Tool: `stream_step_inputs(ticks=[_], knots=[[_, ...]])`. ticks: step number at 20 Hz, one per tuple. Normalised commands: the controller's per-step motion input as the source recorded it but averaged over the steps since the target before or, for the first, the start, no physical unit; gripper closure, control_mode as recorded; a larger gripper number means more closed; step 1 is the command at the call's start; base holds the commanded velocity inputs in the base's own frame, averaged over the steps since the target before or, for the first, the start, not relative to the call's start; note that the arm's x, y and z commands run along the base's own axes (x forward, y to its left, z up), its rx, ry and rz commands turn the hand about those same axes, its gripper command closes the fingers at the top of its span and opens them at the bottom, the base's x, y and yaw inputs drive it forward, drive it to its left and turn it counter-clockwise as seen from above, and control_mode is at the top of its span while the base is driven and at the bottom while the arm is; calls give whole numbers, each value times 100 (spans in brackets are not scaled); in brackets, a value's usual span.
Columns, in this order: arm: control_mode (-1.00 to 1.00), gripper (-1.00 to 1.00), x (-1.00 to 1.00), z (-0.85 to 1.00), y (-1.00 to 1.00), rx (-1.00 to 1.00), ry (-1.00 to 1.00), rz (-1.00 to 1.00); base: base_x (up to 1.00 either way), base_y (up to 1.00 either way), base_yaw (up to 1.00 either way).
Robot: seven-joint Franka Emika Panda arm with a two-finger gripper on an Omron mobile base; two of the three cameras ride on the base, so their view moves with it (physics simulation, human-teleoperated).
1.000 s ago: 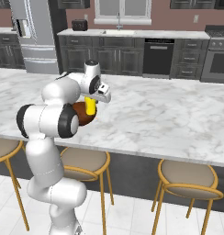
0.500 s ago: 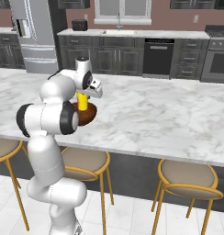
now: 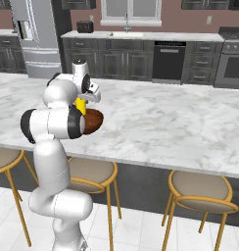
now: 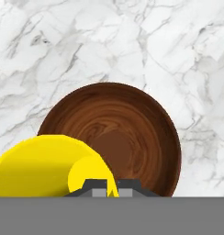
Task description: Place the cup inside the bowl on the dining table and move the bowl to any counter.
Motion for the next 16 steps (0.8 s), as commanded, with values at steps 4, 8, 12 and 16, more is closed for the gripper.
stream_step_inputs(ticks=[4, 8, 12, 16], knots=[[-100, 100, 16, 0, 3, 0, 0, 0, 0, 0, 0], [-100, 100, 16, -3, 0, 0, 0, 0, 0, 0, 0], [-100, 100, 12, -19, 0, 0, 0, 0, 0, 0, 0], [-100, 100, 10, -22, 0, 0, 0, 0, 0, 0, 0]])
